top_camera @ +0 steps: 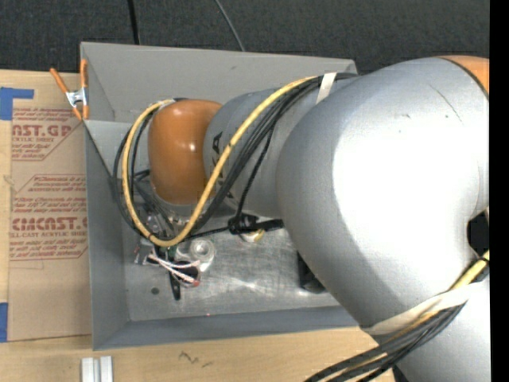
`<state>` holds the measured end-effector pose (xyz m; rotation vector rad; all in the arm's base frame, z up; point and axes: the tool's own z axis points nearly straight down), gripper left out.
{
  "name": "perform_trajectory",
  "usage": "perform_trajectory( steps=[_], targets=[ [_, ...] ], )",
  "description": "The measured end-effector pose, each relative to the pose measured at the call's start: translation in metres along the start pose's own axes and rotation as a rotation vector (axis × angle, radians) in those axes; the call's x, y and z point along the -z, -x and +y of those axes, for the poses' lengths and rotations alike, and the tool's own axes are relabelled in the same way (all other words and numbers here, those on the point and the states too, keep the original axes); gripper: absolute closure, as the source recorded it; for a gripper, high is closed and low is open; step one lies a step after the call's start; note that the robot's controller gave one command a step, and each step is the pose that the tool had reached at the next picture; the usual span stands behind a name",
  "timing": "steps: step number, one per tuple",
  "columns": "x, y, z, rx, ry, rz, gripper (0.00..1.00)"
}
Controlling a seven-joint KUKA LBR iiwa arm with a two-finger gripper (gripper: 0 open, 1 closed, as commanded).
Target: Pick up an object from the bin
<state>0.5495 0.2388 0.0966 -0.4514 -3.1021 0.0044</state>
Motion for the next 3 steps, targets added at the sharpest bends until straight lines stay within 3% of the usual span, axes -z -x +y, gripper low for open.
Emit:
perform_trajectory(
  steps=[3],
  targets=[
    [0.045,0.001,0.001,0.000,0.003,-0.005,1.00]
  ],
)
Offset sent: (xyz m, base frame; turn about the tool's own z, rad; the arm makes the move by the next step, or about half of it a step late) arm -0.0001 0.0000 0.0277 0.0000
